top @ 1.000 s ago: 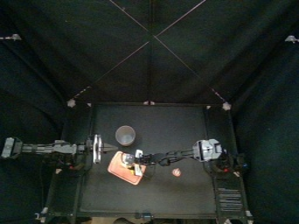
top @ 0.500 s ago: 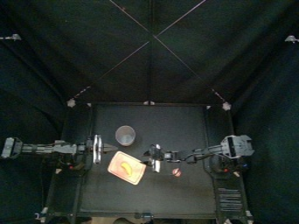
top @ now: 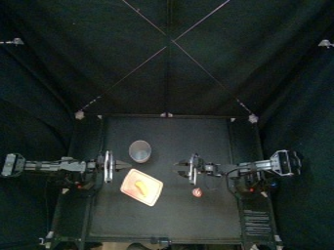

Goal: Pick the banana then place it on the pink plate
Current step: Drop banana on the pink plate and return to neutral

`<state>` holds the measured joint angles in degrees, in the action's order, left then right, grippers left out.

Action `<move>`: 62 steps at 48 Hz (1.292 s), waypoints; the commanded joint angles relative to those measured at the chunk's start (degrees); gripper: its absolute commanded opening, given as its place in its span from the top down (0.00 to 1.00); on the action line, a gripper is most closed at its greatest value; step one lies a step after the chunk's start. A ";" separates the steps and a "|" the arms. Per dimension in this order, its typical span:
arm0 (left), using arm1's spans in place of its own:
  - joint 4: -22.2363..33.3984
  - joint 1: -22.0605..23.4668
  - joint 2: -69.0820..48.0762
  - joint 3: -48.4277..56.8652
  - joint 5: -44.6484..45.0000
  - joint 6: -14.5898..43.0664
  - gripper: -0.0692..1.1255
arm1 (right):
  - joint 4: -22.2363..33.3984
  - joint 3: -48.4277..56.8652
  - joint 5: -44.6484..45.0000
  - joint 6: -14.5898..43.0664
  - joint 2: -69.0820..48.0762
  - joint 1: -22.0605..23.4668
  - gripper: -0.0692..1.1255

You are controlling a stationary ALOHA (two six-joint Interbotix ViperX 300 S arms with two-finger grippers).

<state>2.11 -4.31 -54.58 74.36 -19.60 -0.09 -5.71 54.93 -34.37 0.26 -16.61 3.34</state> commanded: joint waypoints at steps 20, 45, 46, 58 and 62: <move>1.85 -0.09 0.26 -0.26 -0.62 -0.26 0.95 | 0.44 2.99 -0.62 -0.26 -9.05 0.18 0.30; -5.19 0.18 0.26 -0.18 -4.83 0.79 0.95 | 1.93 3.08 -1.41 -0.44 -8.09 1.58 0.30; -5.89 0.18 0.26 -0.26 -4.83 0.70 0.95 | 2.20 3.16 -1.49 -0.35 -8.00 1.49 0.30; -4.57 0.09 0.26 -0.79 -5.10 0.62 0.95 | 8.09 3.34 -1.41 -0.35 -7.38 1.32 0.30; -3.96 0.09 0.26 -0.70 -5.10 0.62 0.95 | 10.72 3.34 -1.41 -0.35 -7.38 1.14 0.30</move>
<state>-2.20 -4.22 -54.58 75.15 -24.17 0.53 3.25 58.80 -35.33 -0.18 -23.47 4.57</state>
